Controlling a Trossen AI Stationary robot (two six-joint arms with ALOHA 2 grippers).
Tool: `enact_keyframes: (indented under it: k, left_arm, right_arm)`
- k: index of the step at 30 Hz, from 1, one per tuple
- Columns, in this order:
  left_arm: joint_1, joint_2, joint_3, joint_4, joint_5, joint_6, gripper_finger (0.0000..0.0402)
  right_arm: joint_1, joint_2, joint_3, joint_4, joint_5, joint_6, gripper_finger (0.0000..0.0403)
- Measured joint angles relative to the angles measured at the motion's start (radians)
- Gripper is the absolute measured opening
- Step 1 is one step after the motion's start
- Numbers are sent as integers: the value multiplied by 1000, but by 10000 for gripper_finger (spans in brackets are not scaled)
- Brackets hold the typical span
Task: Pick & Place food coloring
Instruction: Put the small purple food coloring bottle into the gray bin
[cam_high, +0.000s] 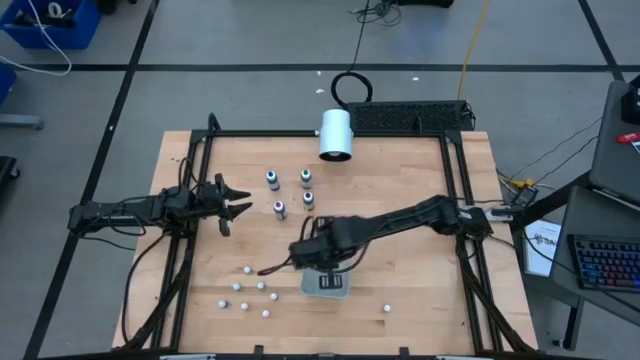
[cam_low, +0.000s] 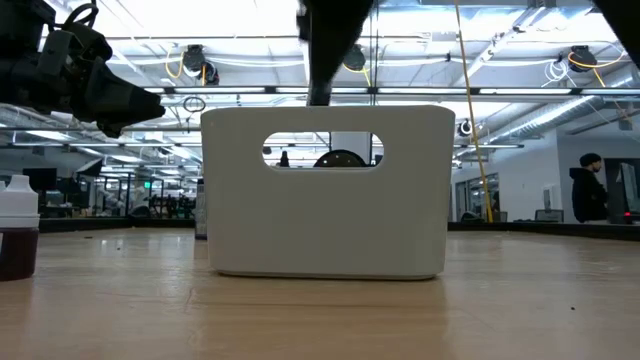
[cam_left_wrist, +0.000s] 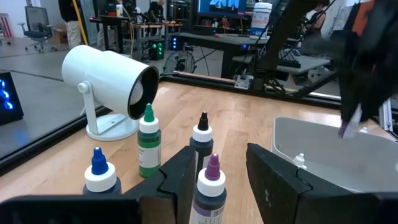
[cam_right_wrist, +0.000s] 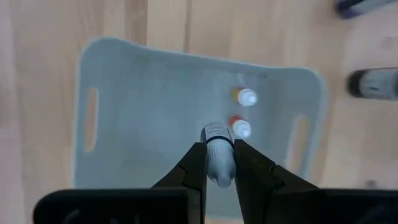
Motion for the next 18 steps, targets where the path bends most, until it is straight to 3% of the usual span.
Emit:
enact_keyframes:
  k: [7,18]
  left_arm:
    - [0,0,0,-1,0,0,147]
    - [0,0,0,0,0,0,147]
  right_arm:
    - [-3,75,-56,20,-12,-43,42]
    - [-14,71,-208,193,-35,-44,42]
